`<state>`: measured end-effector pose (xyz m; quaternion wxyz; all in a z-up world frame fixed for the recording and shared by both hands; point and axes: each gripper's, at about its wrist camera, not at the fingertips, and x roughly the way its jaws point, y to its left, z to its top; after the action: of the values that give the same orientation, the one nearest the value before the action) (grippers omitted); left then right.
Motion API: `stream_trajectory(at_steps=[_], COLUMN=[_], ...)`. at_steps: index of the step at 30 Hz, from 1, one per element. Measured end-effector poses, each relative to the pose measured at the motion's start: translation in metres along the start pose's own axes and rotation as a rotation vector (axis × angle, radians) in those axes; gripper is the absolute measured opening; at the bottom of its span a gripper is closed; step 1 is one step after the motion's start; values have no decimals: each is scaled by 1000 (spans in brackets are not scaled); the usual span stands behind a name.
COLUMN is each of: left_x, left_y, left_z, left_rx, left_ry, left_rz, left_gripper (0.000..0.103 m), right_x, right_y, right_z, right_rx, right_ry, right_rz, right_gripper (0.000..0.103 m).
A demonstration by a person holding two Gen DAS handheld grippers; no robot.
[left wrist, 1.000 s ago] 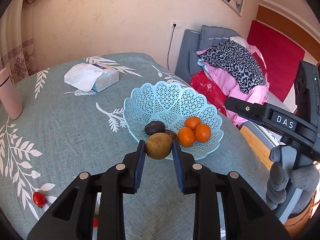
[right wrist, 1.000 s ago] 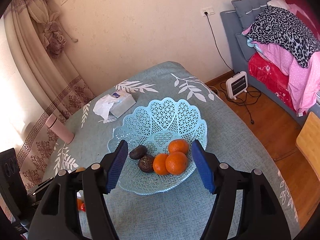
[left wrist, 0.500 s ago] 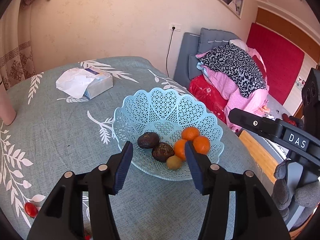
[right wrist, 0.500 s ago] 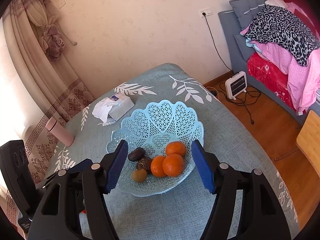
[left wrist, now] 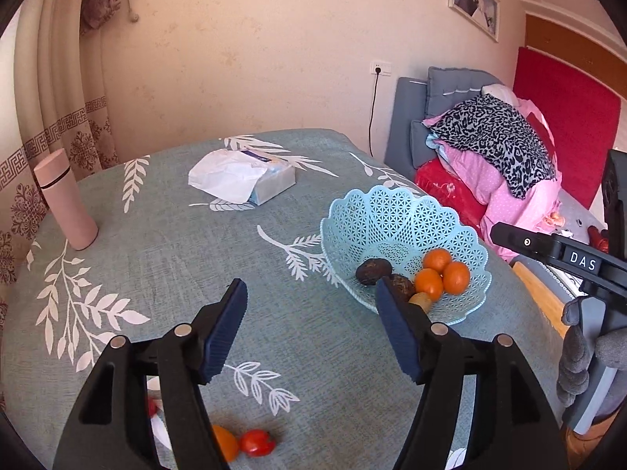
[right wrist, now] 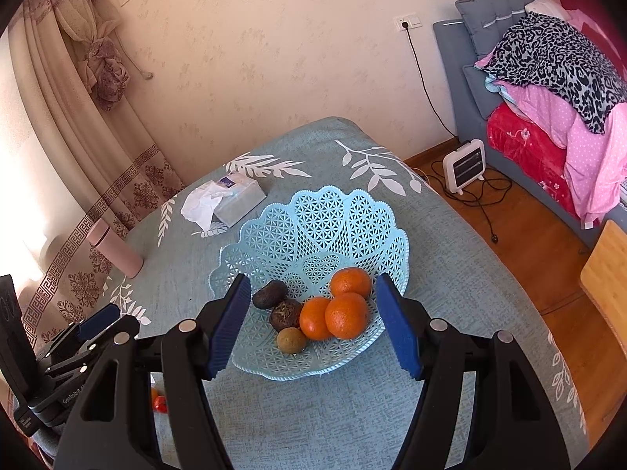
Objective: Organize fruits
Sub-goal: 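Move the left tool to the table and grasp a red tomato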
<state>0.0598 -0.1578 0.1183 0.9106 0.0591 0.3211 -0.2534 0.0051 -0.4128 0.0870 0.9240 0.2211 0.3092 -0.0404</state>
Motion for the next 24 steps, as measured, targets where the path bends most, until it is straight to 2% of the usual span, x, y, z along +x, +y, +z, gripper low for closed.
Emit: stream_trajectory(at_steps=[14, 18, 24], left_x=[-46, -50, -37], left_y=[75, 98, 122], left_z=[-17, -29, -57], left_rx=[-115, -169, -240], left_ry=[-26, -11, 64], left_rz=[120, 158, 191], left_gripper=[71, 71, 70], right_x=[8, 11, 16], right_y=[11, 15, 24], right_z=[-9, -11, -17], right_rx=[-35, -44, -70], right_ry=[19, 29, 44], right_rz=[-5, -4, 5], right_gripper=[68, 68, 68])
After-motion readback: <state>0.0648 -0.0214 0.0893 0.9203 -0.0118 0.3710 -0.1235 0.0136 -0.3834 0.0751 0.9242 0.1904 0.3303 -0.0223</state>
